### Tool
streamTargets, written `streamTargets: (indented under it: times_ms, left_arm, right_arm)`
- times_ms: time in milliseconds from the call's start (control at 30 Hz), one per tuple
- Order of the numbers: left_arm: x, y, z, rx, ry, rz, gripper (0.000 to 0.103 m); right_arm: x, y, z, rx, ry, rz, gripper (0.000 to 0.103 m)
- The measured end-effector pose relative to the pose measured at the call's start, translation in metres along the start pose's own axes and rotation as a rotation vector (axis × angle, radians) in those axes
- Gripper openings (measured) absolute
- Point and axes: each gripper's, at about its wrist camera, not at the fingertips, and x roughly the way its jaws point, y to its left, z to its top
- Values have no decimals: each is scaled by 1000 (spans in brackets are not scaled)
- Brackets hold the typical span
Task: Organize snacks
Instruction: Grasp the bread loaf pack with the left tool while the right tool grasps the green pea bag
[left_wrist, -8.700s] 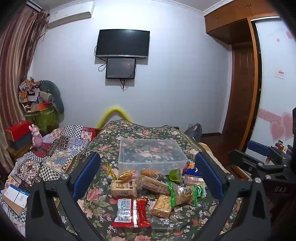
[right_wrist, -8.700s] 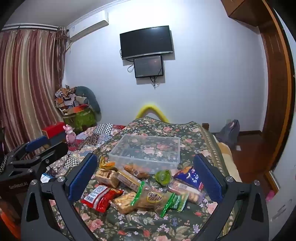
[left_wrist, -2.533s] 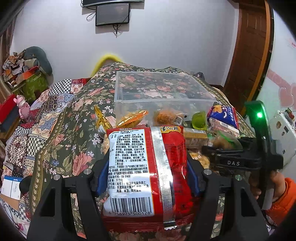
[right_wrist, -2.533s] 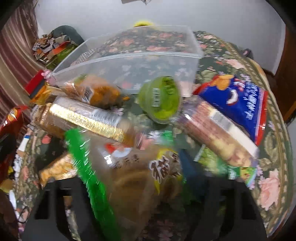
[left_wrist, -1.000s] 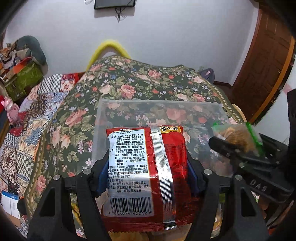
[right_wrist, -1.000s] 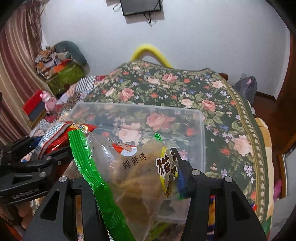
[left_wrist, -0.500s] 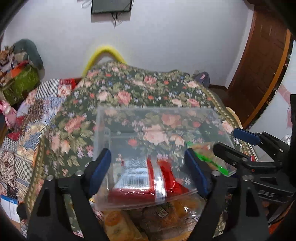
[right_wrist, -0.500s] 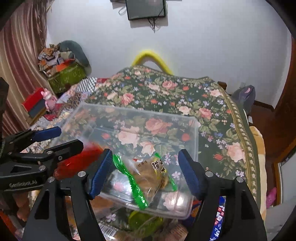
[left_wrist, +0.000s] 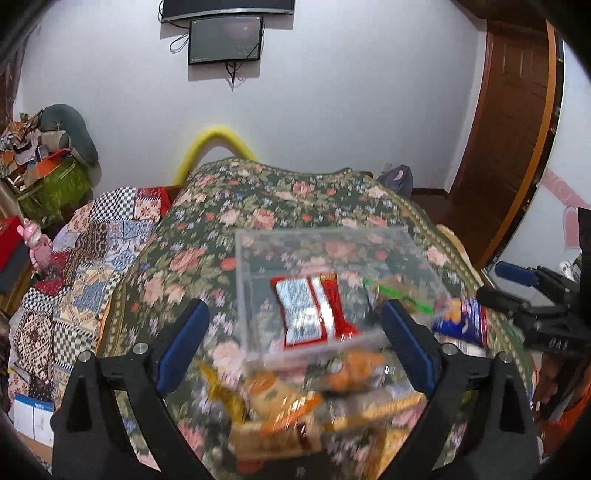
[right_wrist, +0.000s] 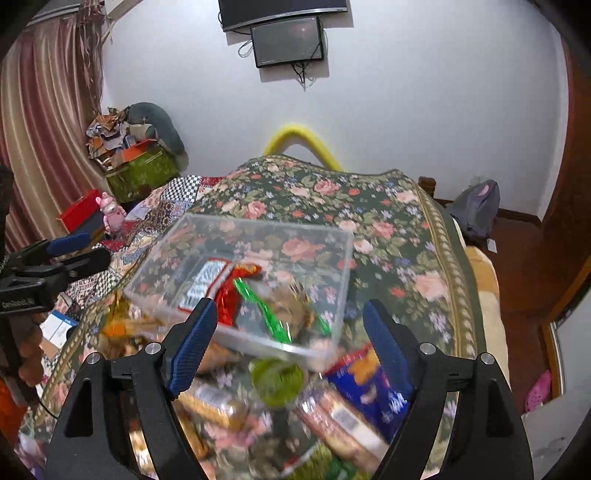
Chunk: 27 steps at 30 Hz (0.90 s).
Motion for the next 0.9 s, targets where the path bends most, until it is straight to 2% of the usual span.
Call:
streamTargets:
  times_ms: [300,500,633,733,900]
  left_arm:
    - [2,18,-60,-17,111,30,95]
    - [12,24,-94,-61,180,17,95]
    - [22,26,-104,-88,207,16,95]
    - [31,27,-108,-104,211,18,96]
    - [38,27,-106,-144,193,7,96]
  right_arm:
    - [-6,-14,-50,5,96,-45,79]
    - [-1,-24,-81,79,165,-37,81]
    - [9,-34,-98,127,214,-64,81]
    - [16,-40,-105,164,240,-52,81]
    - [30,-36,-112,153,270,-59,84]
